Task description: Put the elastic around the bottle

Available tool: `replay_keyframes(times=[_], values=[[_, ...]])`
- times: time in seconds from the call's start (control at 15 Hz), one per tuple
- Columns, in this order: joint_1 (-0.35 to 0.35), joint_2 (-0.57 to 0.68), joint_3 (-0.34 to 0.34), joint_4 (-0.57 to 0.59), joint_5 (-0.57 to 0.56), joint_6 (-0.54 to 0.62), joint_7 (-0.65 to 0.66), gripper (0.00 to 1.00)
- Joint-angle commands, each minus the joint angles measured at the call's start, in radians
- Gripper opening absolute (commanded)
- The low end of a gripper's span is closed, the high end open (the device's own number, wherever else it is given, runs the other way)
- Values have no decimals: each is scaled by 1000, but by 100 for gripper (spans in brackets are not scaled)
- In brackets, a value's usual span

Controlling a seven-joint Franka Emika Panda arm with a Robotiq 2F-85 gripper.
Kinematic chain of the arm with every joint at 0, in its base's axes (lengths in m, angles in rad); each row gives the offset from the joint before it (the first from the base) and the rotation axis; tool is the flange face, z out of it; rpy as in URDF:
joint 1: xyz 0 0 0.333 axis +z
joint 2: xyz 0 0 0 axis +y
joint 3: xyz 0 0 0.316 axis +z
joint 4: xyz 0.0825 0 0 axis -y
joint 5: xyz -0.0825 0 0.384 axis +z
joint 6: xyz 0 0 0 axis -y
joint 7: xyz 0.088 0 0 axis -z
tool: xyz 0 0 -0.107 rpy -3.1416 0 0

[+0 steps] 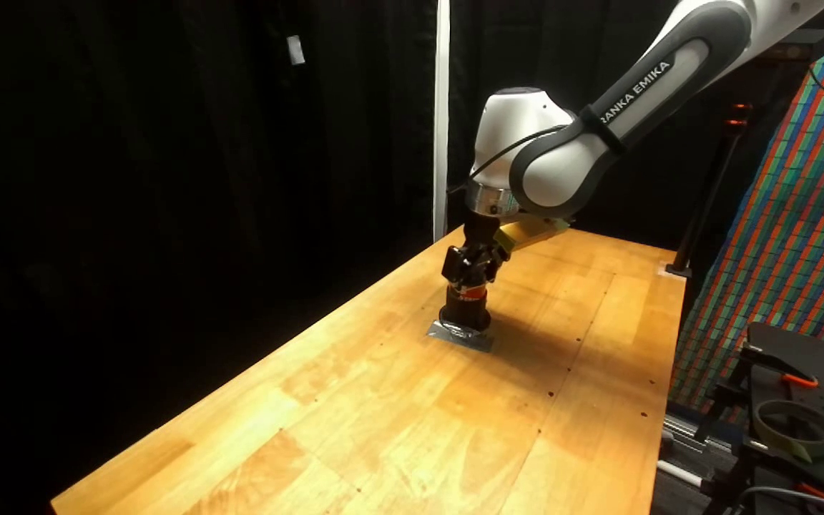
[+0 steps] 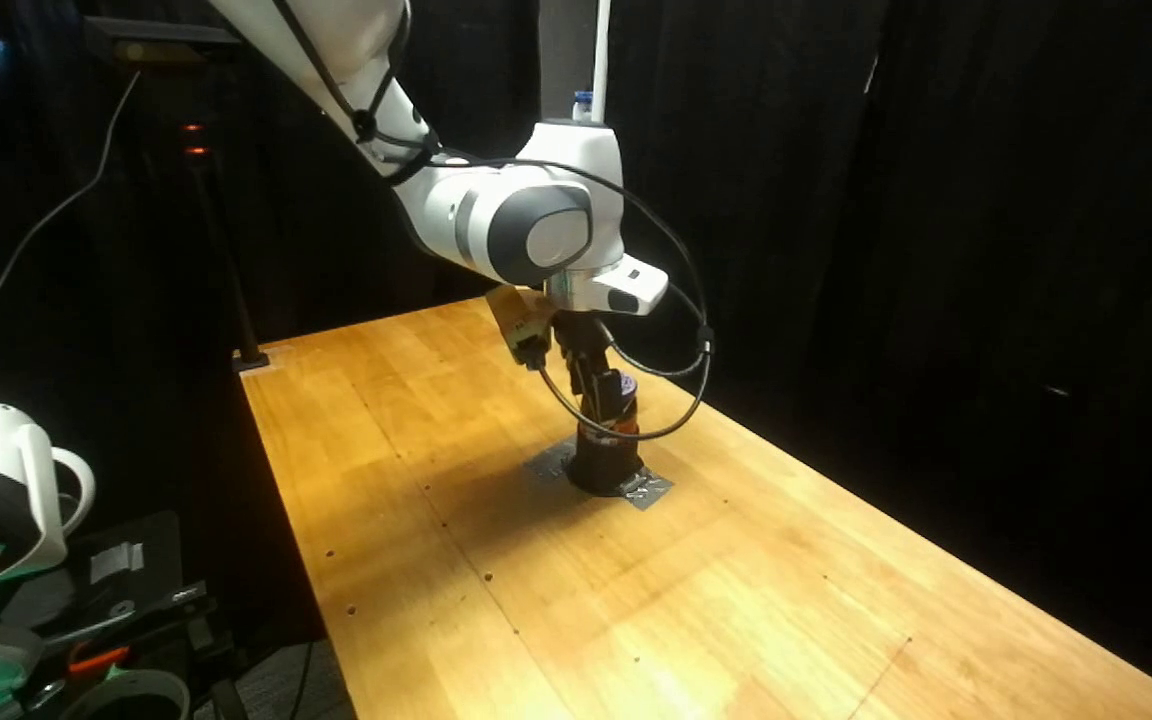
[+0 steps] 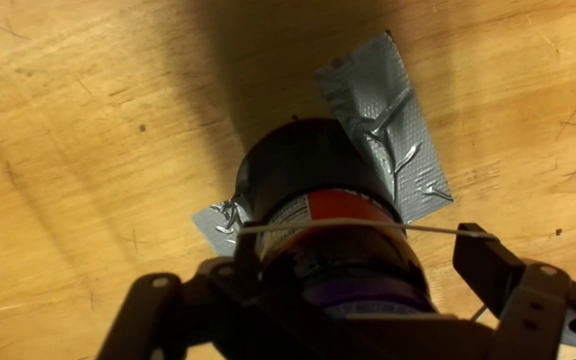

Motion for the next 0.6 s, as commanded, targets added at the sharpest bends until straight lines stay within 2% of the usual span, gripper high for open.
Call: replay_keyframes(times=[0.0,0.33,0.47,0.53], values=[[32,-32,-24,-10,-36,-47,46,100],[5,-117,8,-86,-15,-192,0,100],[2,-149,10,-122,-22,-199,-1,100],[0,-164,13,-143,-20,-179,-2,75]])
